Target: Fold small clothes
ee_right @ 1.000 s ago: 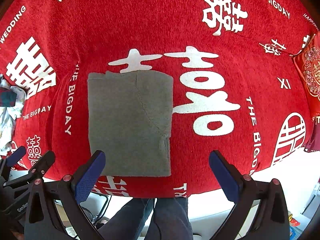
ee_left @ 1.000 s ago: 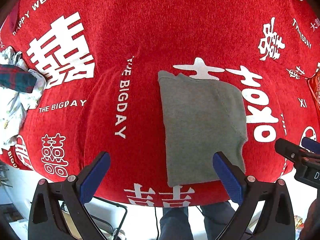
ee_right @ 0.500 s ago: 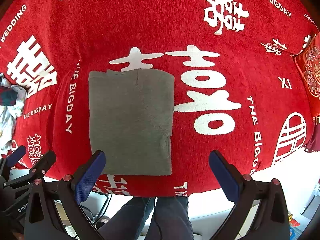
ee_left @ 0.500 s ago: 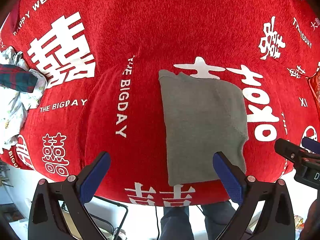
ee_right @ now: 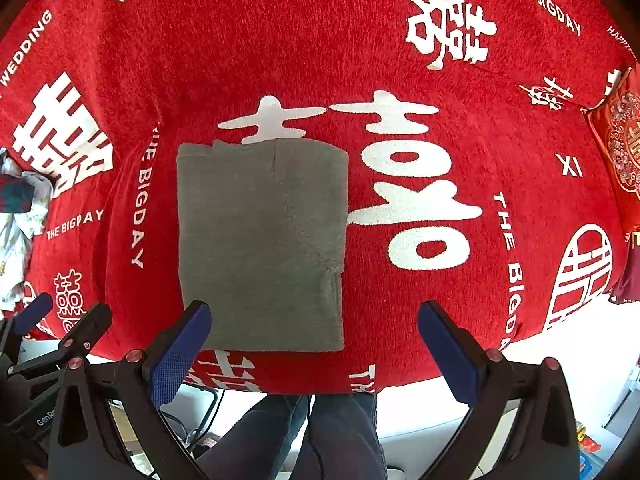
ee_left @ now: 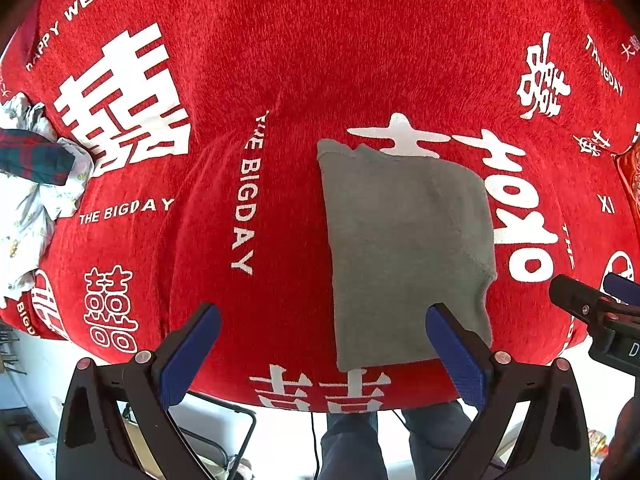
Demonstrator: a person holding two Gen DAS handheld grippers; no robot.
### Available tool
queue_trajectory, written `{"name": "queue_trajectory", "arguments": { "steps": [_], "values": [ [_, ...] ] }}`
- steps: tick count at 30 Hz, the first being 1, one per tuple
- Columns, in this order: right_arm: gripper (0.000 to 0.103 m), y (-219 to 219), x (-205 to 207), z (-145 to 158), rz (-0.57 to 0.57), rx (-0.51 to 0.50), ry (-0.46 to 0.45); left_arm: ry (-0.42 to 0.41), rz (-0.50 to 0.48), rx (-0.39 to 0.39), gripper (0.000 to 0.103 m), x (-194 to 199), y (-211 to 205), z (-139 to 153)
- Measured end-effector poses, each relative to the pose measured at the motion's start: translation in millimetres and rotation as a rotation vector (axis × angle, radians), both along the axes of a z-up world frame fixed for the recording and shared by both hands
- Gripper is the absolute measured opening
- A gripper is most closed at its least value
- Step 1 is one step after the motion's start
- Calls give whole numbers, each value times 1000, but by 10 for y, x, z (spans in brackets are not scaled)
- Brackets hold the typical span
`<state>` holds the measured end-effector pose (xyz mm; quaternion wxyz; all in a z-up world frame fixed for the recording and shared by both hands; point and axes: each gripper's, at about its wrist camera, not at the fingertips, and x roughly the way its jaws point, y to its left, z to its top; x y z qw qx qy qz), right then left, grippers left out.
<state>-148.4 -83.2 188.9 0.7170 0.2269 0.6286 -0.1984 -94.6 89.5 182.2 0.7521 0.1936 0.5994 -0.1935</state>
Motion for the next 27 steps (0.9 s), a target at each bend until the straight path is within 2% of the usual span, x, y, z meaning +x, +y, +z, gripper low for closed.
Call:
{"name": "queue_trajectory", "arguments": {
  "steps": [27],
  "values": [
    [103,11,44,-30,18,-5,8,-7,18,25,103,8,37,-46]
  ]
}}
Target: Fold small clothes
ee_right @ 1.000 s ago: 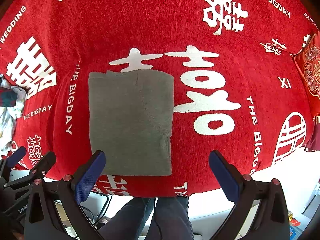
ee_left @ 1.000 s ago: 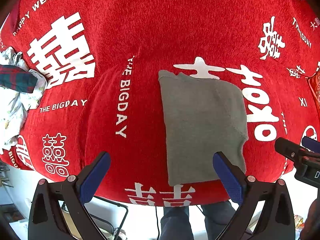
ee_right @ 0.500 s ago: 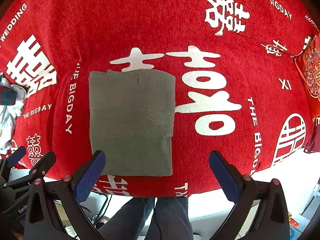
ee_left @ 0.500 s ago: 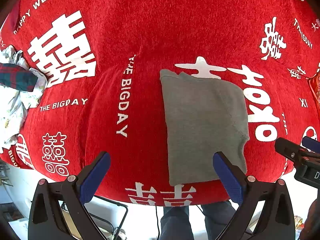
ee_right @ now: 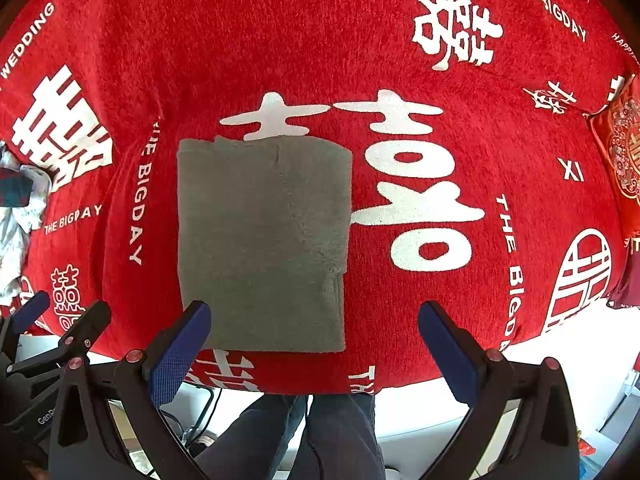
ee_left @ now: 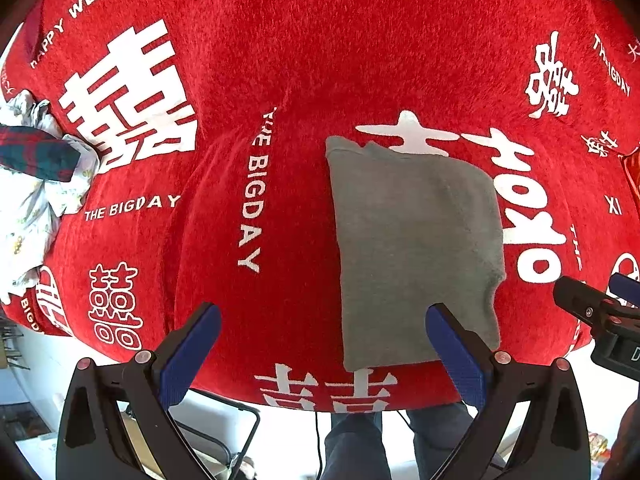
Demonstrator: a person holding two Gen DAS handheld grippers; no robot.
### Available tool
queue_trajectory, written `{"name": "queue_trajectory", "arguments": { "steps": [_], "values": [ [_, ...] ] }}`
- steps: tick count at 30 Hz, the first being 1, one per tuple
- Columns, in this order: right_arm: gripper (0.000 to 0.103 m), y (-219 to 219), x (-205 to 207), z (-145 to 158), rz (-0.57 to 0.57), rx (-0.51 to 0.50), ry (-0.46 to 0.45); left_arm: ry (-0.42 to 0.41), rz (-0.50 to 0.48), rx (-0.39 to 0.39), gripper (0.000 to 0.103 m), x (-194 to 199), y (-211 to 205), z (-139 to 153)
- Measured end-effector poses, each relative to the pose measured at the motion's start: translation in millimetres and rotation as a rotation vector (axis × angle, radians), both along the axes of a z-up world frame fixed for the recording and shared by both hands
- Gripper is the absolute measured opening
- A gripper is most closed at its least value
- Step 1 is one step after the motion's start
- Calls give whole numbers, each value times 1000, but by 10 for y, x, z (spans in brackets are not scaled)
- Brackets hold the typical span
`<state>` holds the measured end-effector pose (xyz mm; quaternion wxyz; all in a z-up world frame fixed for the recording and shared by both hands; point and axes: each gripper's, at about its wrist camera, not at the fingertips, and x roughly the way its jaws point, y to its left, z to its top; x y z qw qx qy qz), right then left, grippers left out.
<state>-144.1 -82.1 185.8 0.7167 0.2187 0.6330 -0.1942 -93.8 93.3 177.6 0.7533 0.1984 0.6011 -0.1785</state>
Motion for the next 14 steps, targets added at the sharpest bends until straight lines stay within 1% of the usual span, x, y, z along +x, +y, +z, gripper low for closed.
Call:
{"name": "queue_trajectory", "arguments": {
  "steps": [5,9,14],
  "values": [
    [103,7,7,-30,6,3,3,-13,-1,8,103,-12,-10,0],
    [103,4,28,-50,19,0,11,-7,2,-12,103,-18,-10,12],
    [103,7,25,-48,18,0,10,-10,-9,-7,103,-33,-47,20]
  ]
}}
